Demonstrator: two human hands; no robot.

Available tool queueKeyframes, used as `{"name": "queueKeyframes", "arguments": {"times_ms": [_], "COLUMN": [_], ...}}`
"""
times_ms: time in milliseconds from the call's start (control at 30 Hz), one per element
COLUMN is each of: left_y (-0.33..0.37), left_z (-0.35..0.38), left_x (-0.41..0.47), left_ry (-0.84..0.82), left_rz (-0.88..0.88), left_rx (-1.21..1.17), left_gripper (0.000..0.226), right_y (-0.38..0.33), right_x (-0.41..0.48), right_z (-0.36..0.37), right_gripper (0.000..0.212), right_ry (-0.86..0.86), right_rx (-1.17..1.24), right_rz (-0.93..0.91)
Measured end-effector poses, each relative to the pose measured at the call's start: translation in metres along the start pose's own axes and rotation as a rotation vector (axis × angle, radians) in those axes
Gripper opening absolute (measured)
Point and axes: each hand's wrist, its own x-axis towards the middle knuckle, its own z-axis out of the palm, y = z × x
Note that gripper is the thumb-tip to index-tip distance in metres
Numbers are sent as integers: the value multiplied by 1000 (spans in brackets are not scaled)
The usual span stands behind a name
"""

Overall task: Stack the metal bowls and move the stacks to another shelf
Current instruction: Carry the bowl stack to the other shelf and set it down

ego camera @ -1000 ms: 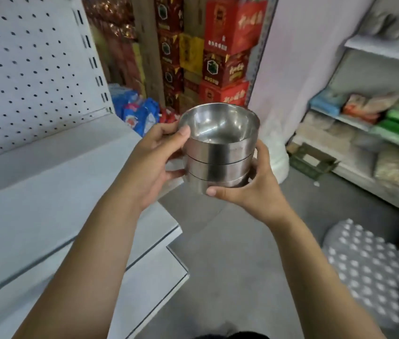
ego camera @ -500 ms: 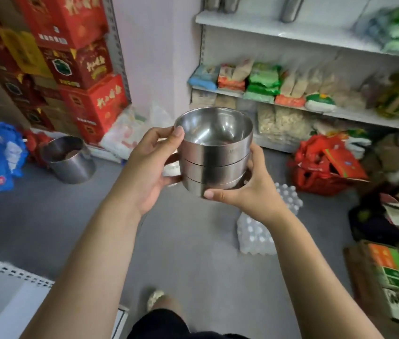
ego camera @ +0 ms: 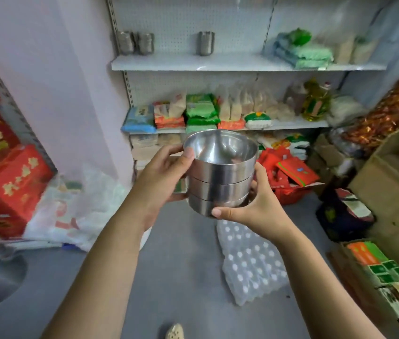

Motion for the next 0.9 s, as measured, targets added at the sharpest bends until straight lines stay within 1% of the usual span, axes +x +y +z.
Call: {"name": "queueKeyframes", "arguments": {"times_ms": [67, 200, 367, 533, 667, 833, 900], "left_y": [9, 20, 13, 2, 3, 17, 25], "left_z": [-11, -37, -41, -34, -29, -19, -16], "left_x": [35, 119, 200, 280, 356, 455, 493], "left_ry": [-17, -80, -140, -162, -155, -192, -201], "left_rz": [23, 52, 29, 20, 56, 85, 108], "left_rx": [14, 63, 40, 46, 73, 58, 87], "left_gripper": [48, 46, 44, 40, 34, 45, 51], "right_y": [-4, -1, 16, 36, 48, 54, 56], "right_x": [30, 100, 160, 229, 305, 406, 447], "right_z": [5, 16, 10, -4, -23, -61, -75], "right_gripper": [123, 122, 124, 124, 123, 118, 116], "right_ry": [11, 100, 159, 174, 161, 153, 145], "right_rx": [15, 22, 22, 19, 7, -3, -14], "right_rz": [-4, -13, 20, 37, 5, -56, -77]}}
